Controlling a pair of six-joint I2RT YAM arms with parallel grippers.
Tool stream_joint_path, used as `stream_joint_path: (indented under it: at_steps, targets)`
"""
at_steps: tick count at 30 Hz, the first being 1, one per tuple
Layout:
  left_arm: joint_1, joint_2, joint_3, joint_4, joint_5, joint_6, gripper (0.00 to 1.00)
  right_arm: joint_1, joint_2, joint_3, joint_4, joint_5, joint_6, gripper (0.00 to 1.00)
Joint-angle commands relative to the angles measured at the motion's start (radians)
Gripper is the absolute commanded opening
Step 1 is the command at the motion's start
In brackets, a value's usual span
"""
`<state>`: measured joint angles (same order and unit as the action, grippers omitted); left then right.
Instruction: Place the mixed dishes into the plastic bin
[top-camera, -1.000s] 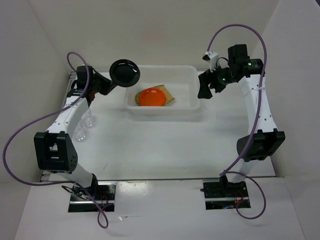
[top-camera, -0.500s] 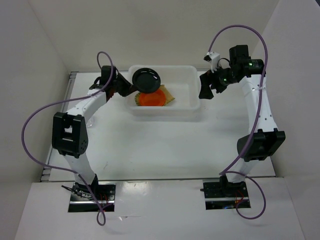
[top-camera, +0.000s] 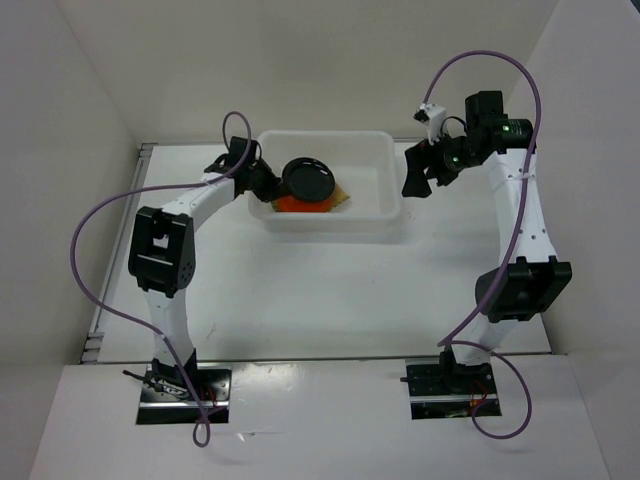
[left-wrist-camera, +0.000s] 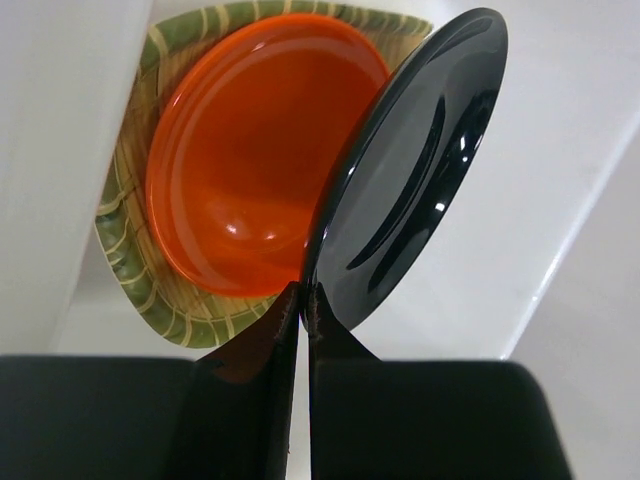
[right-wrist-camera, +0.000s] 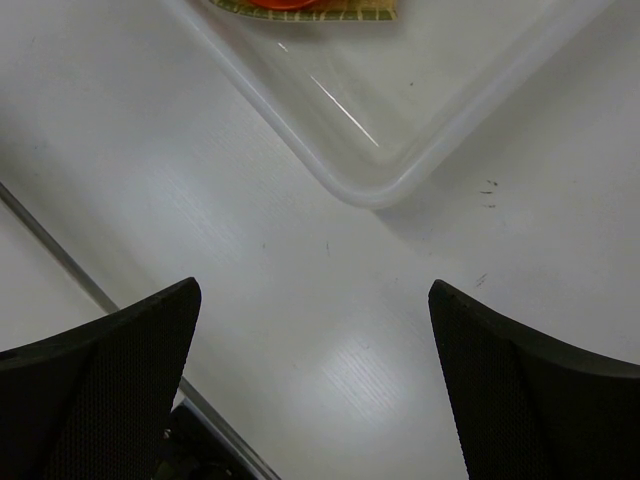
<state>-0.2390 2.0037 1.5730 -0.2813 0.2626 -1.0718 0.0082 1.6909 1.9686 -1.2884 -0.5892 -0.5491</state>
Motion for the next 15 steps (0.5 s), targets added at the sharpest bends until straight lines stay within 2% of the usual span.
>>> stream_joint_path:
  at_steps: [1, 15]
  targets:
    - [-0.01, 0.013, 0.039, -0.025, -0.016, -0.002, 0.0, -0.01, -0.007, 0.001, -0.008, -0.021, -0.012, 0.99]
    - [-0.01, 0.07, 0.071, -0.134, -0.066, -0.011, 0.0, -0.037, -0.007, 0.001, -0.008, -0.031, -0.022, 0.99]
